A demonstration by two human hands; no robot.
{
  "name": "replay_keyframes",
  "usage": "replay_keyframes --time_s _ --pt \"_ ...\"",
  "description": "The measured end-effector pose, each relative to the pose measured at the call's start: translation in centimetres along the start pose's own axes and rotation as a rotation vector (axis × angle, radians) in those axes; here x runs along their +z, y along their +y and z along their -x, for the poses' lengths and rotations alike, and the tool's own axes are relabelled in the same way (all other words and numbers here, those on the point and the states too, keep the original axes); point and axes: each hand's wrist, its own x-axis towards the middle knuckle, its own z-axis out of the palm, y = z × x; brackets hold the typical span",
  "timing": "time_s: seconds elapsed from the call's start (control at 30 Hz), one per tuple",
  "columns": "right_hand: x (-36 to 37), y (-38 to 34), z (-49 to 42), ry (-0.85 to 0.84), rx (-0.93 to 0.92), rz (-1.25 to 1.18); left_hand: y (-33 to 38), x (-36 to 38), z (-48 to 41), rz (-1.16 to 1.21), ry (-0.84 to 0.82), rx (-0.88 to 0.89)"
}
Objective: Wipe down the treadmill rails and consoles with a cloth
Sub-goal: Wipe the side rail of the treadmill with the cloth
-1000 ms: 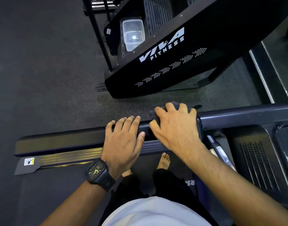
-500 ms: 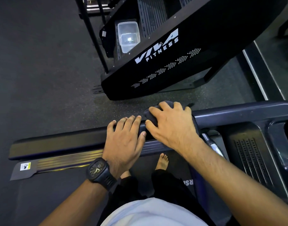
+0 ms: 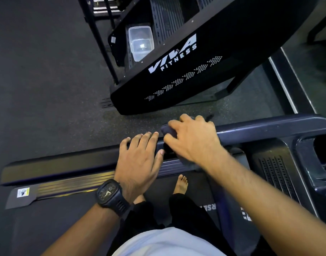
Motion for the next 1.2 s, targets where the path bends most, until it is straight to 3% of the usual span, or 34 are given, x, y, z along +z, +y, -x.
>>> replay_keyframes --time_s 0.1,0.2,0.3,0.4,0.53,0.6,0.7,0.77,0.87,0.97,1.07,1.2 --pt "-1.2 1.6 -2.5 -0.2 0.167 0.046 0.1 0.0 -0.2 0.01 -0.002 0.011" --pt "-0.6 2.0 -1.1 -0.097 0.267 0.107 0.2 -0.1 -0.2 0.009 -0.006 0.012" --pt "0.6 1.0 1.9 0.074 0.137 0.116 0.3 -0.1 -0.2 0.005 -0.003 0.009" --pt "0.5 1.1 0.8 0.072 -0.001 0.056 0.3 -0.2 -0.4 -0.001 -0.001 0.024" --pt "-0.8 2.8 -2.4 -0.158 0.207 0.035 0.7 -0.2 -0.6 0.011 -0.016 0.037" --pt "-0.8 3.4 -1.5 -0.113 0.298 0.085 0.9 -0.2 -0.6 0.014 -0.01 0.04" --pt "-0.1 2.1 1.4 0.044 0.204 0.126 1.0 -0.1 -0.7 0.014 0.008 0.035" --pt "0.3 1.0 1.7 0.062 0.064 0.081 1.1 -0.1 -0.8 0.012 0.01 0.039" --pt "-0.3 1.2 -0.8 -0.047 0.007 0.009 1.3 0.0 -1.1 0.006 -0.003 0.048" --pt "-1.2 2.7 -2.7 -0.221 0.217 0.038 1.3 -0.1 -1.1 0.005 -0.014 0.048" --pt "-0.8 2.8 -0.9 -0.124 0.322 0.114 1.5 -0.2 -1.1 0.001 -0.021 0.046" --pt "0.2 1.6 1.2 0.056 0.077 0.133 1.6 -0.2 -1.2 0.002 -0.015 0.045"
